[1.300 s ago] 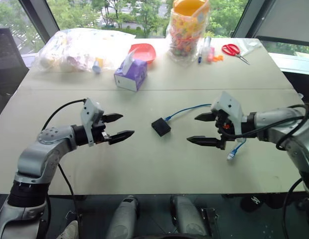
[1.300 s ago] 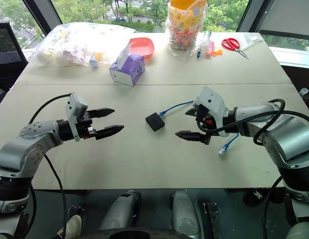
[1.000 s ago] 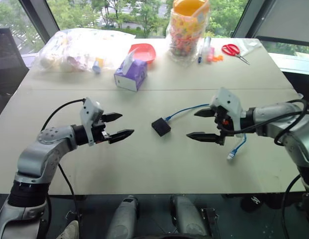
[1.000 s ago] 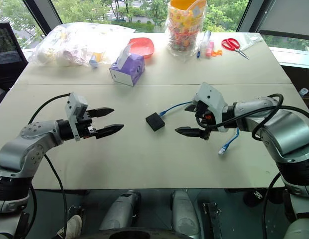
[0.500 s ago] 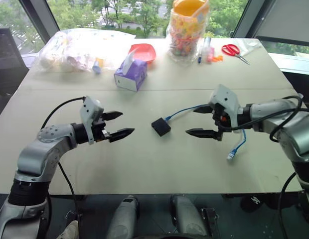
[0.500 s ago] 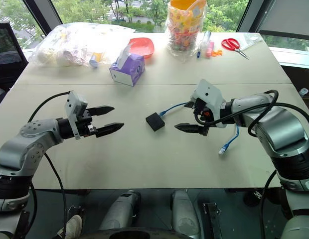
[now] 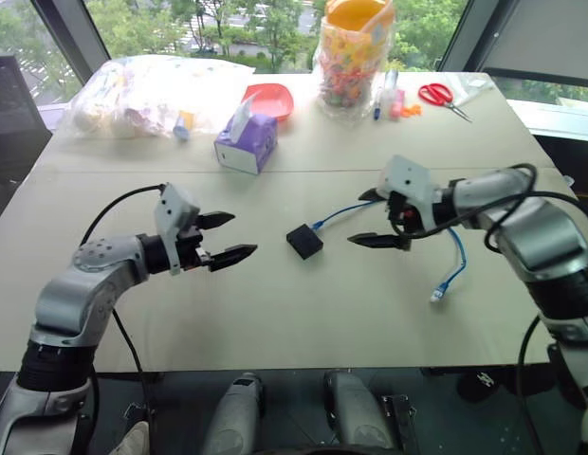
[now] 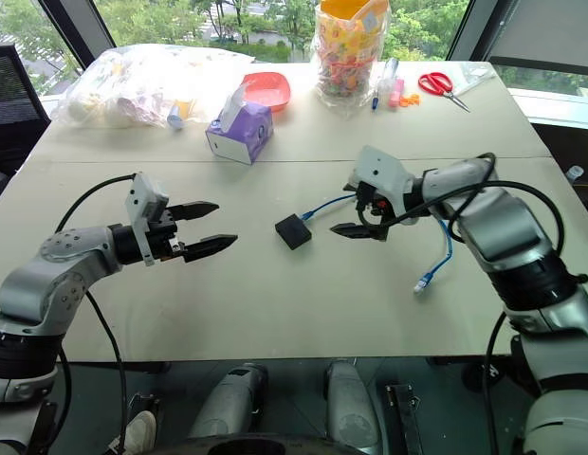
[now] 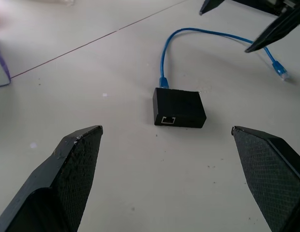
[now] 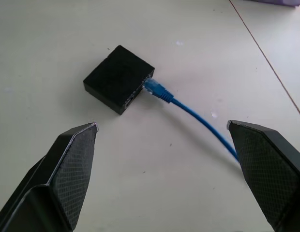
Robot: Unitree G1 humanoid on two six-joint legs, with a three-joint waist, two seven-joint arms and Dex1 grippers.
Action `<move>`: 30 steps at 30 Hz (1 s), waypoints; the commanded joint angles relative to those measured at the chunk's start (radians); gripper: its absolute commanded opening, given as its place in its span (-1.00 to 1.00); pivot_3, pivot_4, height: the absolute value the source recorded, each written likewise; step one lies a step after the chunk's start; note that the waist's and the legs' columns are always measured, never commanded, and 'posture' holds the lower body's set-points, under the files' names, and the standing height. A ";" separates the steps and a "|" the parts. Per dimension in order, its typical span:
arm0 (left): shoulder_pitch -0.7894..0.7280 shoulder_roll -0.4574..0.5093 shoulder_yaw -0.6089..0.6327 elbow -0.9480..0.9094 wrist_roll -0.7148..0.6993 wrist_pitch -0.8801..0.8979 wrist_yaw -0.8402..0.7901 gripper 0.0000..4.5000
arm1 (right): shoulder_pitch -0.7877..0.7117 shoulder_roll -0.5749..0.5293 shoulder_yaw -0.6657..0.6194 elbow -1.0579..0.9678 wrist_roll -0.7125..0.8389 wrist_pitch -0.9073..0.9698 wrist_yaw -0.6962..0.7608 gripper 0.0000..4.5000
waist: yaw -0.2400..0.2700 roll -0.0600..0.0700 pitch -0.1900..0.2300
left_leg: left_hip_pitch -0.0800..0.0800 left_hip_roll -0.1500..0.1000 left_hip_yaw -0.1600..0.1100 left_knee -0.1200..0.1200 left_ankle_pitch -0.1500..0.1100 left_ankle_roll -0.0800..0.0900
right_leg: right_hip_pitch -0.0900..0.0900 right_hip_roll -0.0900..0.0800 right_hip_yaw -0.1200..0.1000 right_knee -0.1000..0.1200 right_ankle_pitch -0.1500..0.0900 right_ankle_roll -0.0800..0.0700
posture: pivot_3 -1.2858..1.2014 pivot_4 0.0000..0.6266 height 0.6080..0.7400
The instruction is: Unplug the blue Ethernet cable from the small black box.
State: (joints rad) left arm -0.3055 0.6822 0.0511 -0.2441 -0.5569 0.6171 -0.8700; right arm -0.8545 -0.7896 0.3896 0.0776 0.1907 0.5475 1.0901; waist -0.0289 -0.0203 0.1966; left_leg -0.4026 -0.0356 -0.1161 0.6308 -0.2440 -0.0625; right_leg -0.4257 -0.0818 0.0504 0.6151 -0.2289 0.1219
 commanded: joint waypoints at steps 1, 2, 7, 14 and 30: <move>0.000 -0.007 0.002 -0.051 0.001 -0.018 0.005 0.99 | -0.137 0.096 0.073 0.245 -0.111 -0.180 0.074 1.00 | -0.010 0.000 0.000 | 0.000 0.000 0.000 0.000 0.001 -0.001 | 0.000 0.000 0.000 0.000 0.001 0.000 | 0.03 -0.52 1.00; 0.005 -0.009 0.005 -0.059 0.002 -0.016 0.010 0.99 | -0.182 0.135 0.100 0.358 -0.153 -0.249 0.087 1.00 | -0.015 0.000 0.000 | 0.000 0.000 0.000 0.000 0.001 -0.001 | 0.000 0.000 0.000 0.000 0.001 0.001 | 0.03 -0.52 1.00; 0.036 -0.017 0.020 -0.098 -0.003 -0.008 0.036 0.99 | -0.318 0.260 0.153 0.741 -0.292 -0.496 0.108 1.00 | -0.014 0.000 0.000 | 0.000 0.000 -0.001 -0.001 0.001 -0.001 | -0.001 0.000 0.000 0.001 0.002 0.002 | 0.03 -0.52 1.00; 0.101 -0.018 0.047 -0.157 -0.006 -0.007 0.083 0.99 | -0.406 0.399 0.149 1.033 -0.403 -0.647 0.087 1.00 | -0.024 0.000 0.000 | 0.001 -0.001 -0.001 -0.002 0.001 -0.002 | -0.002 0.000 0.000 0.004 0.002 0.001 | 0.03 -0.52 1.00; 0.099 -0.027 0.041 -0.149 0.001 -0.023 0.113 1.00 | -0.436 0.540 0.077 1.146 -0.480 -0.659 0.080 -0.42 | -0.045 0.000 0.000 | 0.013 0.000 -0.001 -0.001 0.002 -0.004 | 0.005 0.002 0.002 0.015 0.002 0.000 | 0.03 -0.52 1.00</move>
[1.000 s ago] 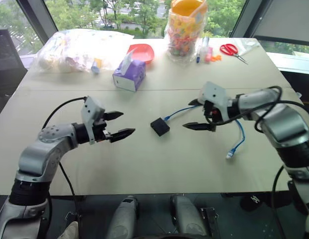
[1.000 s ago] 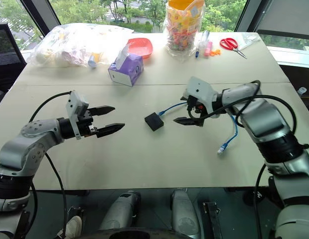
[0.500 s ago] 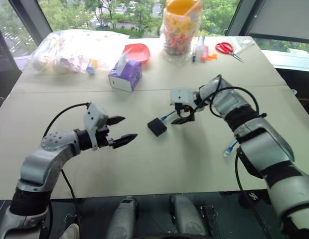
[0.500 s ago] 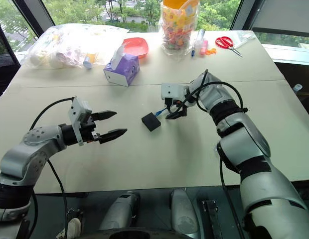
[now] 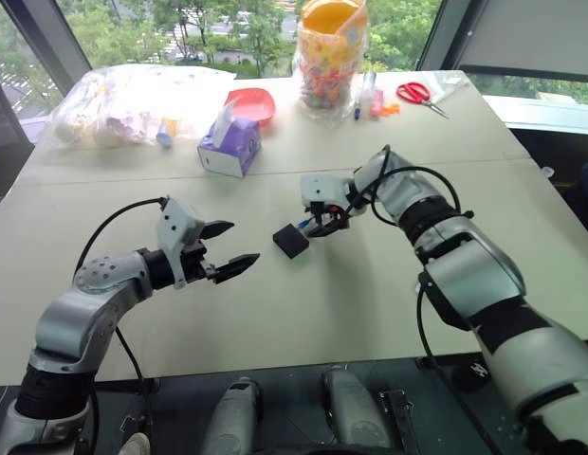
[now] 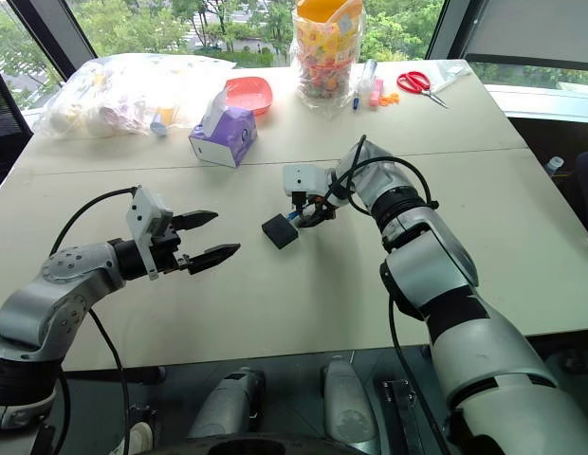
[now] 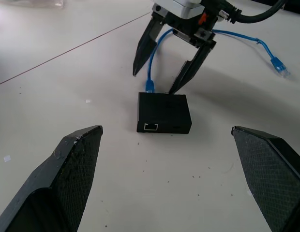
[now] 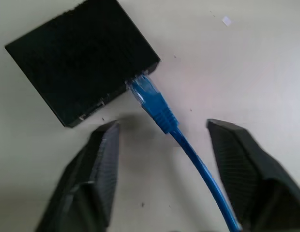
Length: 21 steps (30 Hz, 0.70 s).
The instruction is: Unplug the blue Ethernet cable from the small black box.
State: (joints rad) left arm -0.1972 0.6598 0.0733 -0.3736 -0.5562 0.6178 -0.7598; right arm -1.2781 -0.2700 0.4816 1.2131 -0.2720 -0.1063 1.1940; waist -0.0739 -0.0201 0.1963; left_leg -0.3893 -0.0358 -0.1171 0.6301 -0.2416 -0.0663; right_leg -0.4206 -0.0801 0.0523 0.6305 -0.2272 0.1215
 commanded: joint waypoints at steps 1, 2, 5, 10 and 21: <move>-0.010 -0.006 0.018 -0.018 0.000 -0.025 0.003 1.00 | -0.012 0.024 -0.017 0.012 -0.020 -0.005 -0.028 -0.63 | 0.000 0.000 0.000 | 0.000 0.000 0.000 0.000 0.000 0.000 | 0.000 0.000 0.000 0.000 0.000 0.000 | 0.03 -0.52 1.00; -0.011 -0.008 0.017 -0.017 0.002 -0.025 0.003 1.00 | -0.012 0.027 -0.021 0.014 -0.022 -0.006 -0.034 -0.84 | 0.000 0.000 0.000 | 0.000 0.000 0.000 0.000 0.000 0.000 | 0.000 0.000 0.000 0.000 0.000 0.000 | 0.03 -0.52 1.00; -0.017 -0.014 0.008 -0.004 0.005 -0.028 -0.002 1.00 | -0.004 0.011 -0.022 0.001 -0.048 -0.030 -0.092 -0.97 | 0.002 0.000 0.000 | 0.000 0.000 0.000 0.000 0.001 -0.001 | 0.000 0.000 0.000 0.000 0.000 0.000 | 0.03 -0.52 1.00; -0.072 -0.054 -0.014 0.065 -0.013 -0.016 -0.016 1.00 | 0.073 -0.132 -0.008 -0.164 -0.157 -0.247 -0.383 -0.97 | 0.020 0.000 0.000 | -0.001 -0.001 0.000 0.001 0.001 -0.001 | 0.000 -0.001 0.000 0.000 0.000 0.000 | 0.03 -0.52 1.00; -0.359 -0.139 -0.034 0.297 -0.110 0.110 -0.111 1.00 | 0.639 -0.324 -0.218 -1.191 -0.225 -0.211 -0.643 -0.97 | 0.017 0.000 0.000 | -0.003 -0.001 0.001 0.001 0.001 -0.001 | -0.002 -0.001 0.002 -0.001 0.000 0.001 | 0.03 -0.52 1.00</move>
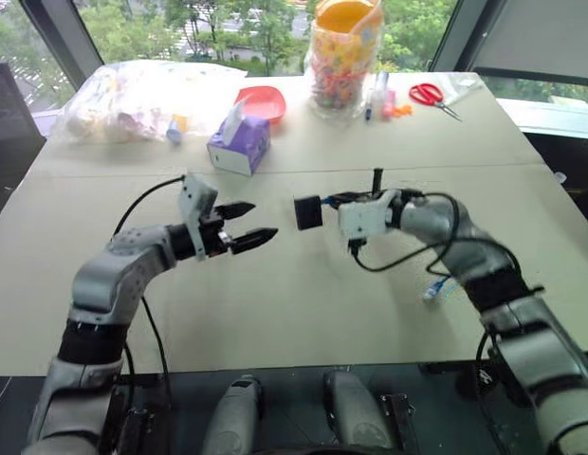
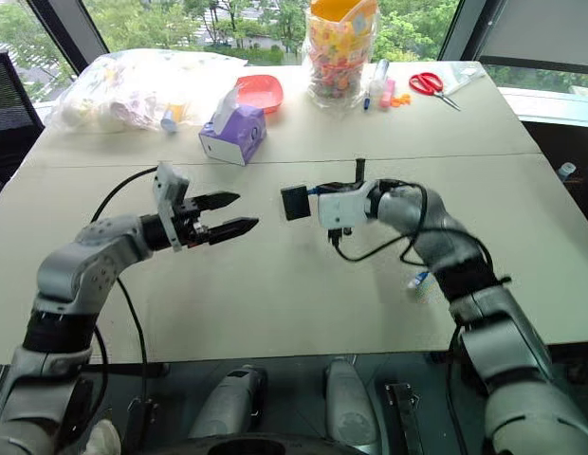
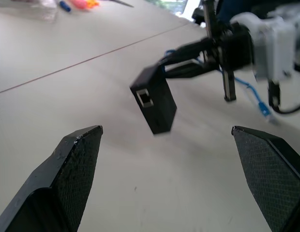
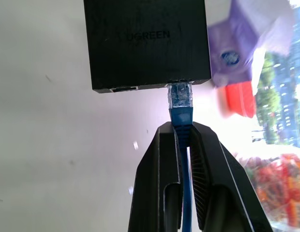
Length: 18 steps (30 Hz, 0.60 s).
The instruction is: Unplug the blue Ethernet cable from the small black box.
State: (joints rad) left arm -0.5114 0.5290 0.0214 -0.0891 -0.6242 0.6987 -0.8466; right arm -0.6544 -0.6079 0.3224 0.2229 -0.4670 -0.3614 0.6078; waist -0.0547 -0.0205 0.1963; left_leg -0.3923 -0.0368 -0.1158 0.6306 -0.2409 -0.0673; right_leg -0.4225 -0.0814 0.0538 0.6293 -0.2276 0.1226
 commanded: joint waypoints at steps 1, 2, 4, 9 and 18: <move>-0.066 -0.014 0.009 0.028 -0.043 0.035 -0.037 1.00 | 0.037 0.026 -0.062 -0.250 -0.049 0.067 -0.073 -0.97 | -0.006 0.000 0.000 | 0.001 0.000 0.000 0.000 0.000 0.000 | 0.000 0.000 0.000 0.000 0.000 0.000 | 0.03 -0.52 1.00; -0.079 -0.017 0.000 0.037 -0.041 0.037 -0.048 1.00 | 0.049 0.034 -0.063 -0.279 -0.062 0.083 -0.083 -0.97 | -0.008 0.000 0.000 | 0.002 0.000 0.000 0.001 0.000 0.000 | 0.001 0.000 0.000 0.001 0.000 0.000 | 0.03 -0.52 1.00; -0.097 -0.024 -0.011 0.049 -0.035 0.040 -0.062 1.00 | 0.064 0.046 -0.064 -0.320 -0.088 0.107 -0.103 -0.97 | -0.010 0.000 0.000 | 0.003 0.001 0.000 0.001 0.001 -0.001 | 0.003 0.001 0.000 0.001 0.000 0.000 | 0.03 -0.52 1.00; -0.120 -0.043 -0.011 0.062 -0.046 0.061 -0.084 1.00 | 0.081 0.057 -0.062 -0.375 -0.119 0.151 -0.113 -0.97 | 0.002 0.000 0.000 | 0.003 0.000 -0.001 0.001 0.001 -0.001 | 0.004 0.001 0.000 0.000 0.000 0.000 | 0.03 -0.52 1.00; -0.138 -0.055 -0.015 0.094 -0.022 0.037 -0.109 -0.21 | 0.096 0.045 -0.058 -0.432 -0.121 0.191 -0.080 -1.00 | 0.012 0.000 0.000 | 0.003 0.000 -0.001 0.001 0.001 -0.001 | 0.004 0.000 0.000 -0.001 0.000 0.000 | 0.03 -0.52 1.00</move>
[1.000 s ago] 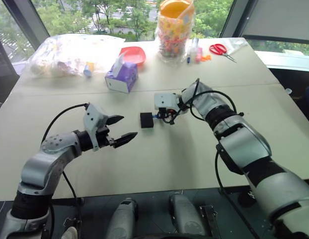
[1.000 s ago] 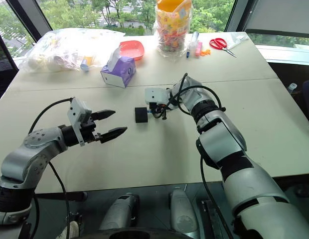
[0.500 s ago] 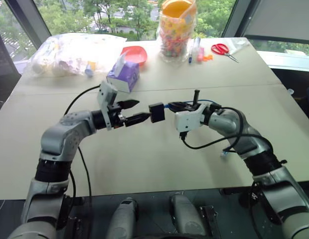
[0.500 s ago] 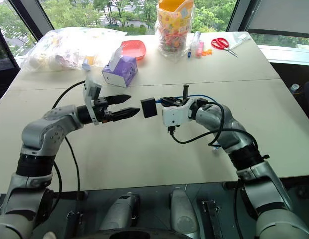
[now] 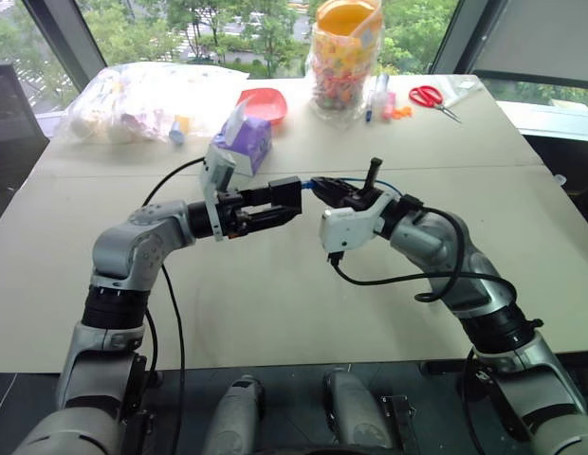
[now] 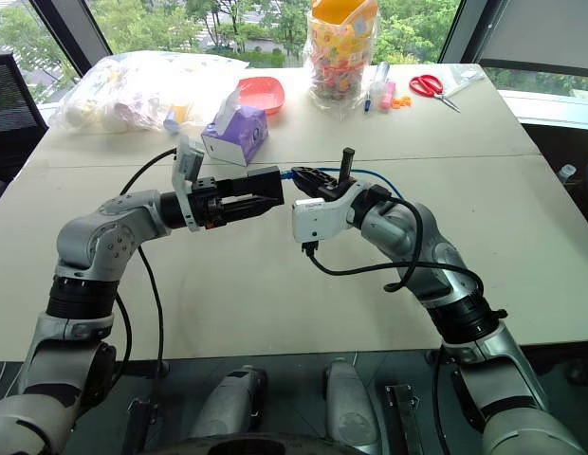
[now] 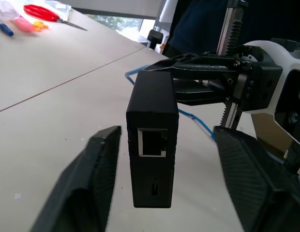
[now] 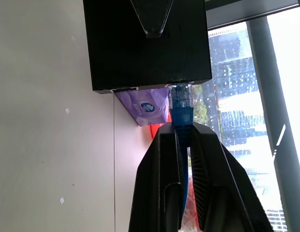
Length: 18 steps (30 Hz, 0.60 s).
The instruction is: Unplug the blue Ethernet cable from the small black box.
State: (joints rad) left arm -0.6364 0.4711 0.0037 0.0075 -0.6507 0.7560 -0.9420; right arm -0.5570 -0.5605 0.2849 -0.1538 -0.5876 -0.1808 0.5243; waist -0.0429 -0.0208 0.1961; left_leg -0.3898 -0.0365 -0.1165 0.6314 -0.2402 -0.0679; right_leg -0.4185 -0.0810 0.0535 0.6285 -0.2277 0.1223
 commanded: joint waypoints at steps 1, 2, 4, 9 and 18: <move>-0.012 0.003 0.003 -0.002 0.006 -0.021 -0.017 -0.44 | -0.001 0.000 -0.020 -0.062 0.000 0.016 0.007 -1.00 | 0.000 0.000 0.000 | 0.000 0.000 0.000 0.000 0.000 0.000 | 0.000 0.000 0.000 0.000 0.000 0.000 | 0.03 -0.52 1.00; -0.010 0.005 0.003 -0.002 0.008 -0.022 -0.021 -0.65 | -0.001 0.005 -0.020 -0.070 0.002 0.026 0.012 -1.00 | 0.000 0.000 0.000 | 0.000 0.000 0.000 0.000 0.000 0.000 | 0.000 0.000 0.000 0.000 0.000 0.000 | 0.03 -0.52 1.00; -0.011 0.004 -0.003 0.015 0.020 -0.033 -0.032 -0.79 | -0.004 0.016 -0.017 -0.095 0.008 0.044 0.027 -1.00 | -0.001 0.000 0.000 | 0.000 0.000 0.000 0.000 0.000 0.000 | 0.000 0.000 0.000 0.000 0.000 0.000 | 0.03 -0.52 1.00; -0.031 0.017 -0.024 0.048 0.046 -0.040 -0.066 -0.79 | -0.022 0.033 -0.028 -0.139 0.097 0.116 0.118 -1.00 | 0.000 0.000 0.000 | 0.000 0.000 0.000 0.000 0.000 0.000 | 0.000 0.000 0.000 0.000 0.000 0.000 | 0.03 -0.52 1.00; -0.053 0.156 -0.066 0.042 0.054 -0.101 -0.327 -0.79 | -0.116 0.032 -0.162 -0.274 0.701 0.882 0.549 0.64 | -0.001 0.000 0.000 | 0.000 0.000 -0.001 0.000 0.000 0.000 | 0.000 0.000 -0.001 0.000 0.000 0.000 | 0.03 -0.52 1.00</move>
State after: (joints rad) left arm -0.6633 0.6067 -0.0669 0.0823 -0.5867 0.6794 -1.2105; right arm -0.6319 -0.5259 0.1648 -0.3769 -0.0019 0.5730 1.0204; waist -0.0440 -0.0208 0.1963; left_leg -0.3900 -0.0362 -0.1174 0.6311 -0.2403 -0.0677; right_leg -0.4185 -0.0809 0.0527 0.6285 -0.2278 0.1220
